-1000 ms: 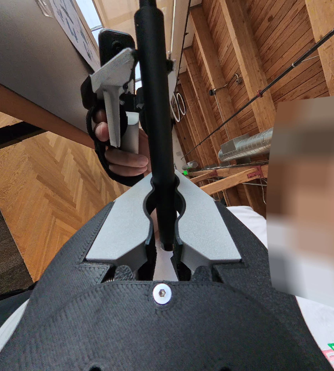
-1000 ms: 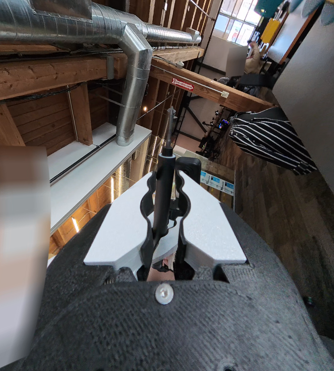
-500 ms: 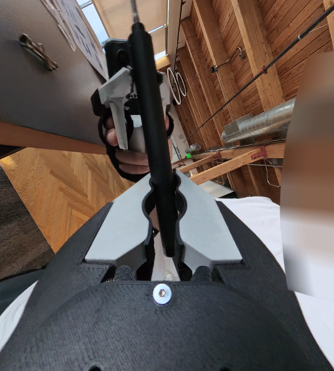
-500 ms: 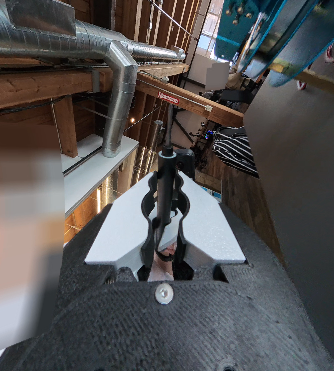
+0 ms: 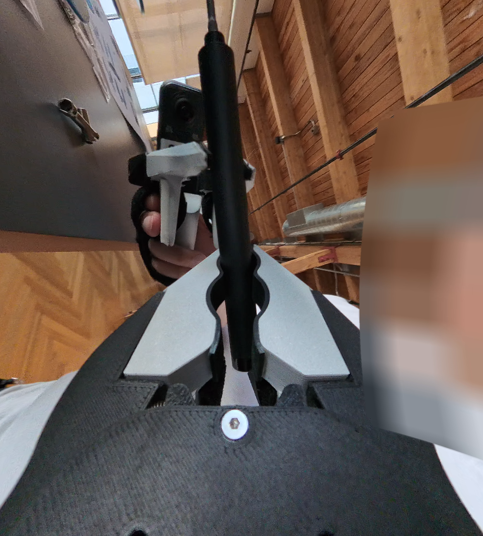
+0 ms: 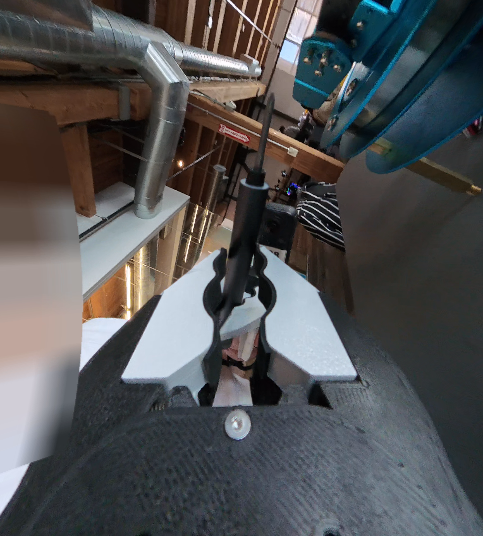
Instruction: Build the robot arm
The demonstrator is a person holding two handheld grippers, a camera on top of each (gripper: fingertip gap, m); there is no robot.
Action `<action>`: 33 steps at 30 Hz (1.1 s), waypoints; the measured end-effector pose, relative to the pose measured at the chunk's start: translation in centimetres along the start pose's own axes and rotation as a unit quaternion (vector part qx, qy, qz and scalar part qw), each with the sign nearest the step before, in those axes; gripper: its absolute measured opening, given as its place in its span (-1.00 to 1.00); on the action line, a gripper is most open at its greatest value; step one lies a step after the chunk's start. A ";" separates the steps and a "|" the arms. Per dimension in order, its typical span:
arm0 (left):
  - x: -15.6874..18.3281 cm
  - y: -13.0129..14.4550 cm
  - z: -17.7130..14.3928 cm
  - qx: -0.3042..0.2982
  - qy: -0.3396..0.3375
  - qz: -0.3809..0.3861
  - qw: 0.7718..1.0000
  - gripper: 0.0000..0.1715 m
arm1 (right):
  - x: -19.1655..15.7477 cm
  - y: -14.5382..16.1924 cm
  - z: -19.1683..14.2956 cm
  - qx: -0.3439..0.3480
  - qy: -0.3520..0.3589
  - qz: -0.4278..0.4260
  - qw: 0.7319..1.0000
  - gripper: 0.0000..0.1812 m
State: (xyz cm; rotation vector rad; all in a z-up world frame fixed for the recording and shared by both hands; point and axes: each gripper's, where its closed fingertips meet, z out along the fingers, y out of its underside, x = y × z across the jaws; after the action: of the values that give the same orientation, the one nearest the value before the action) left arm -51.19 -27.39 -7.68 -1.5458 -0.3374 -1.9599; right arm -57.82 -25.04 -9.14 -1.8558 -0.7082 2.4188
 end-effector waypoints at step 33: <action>-1.2 -1.1 1.0 0.013 -0.037 0.013 0.999 -0.89 | 1.0 -1.7 0.4 -0.036 -0.020 0.050 0.998 -0.83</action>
State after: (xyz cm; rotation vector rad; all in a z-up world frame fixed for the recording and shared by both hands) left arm -50.90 -25.58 -8.31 -1.6014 -0.3711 -1.8747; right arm -58.92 -23.31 -9.41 -1.9192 -0.7330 2.5291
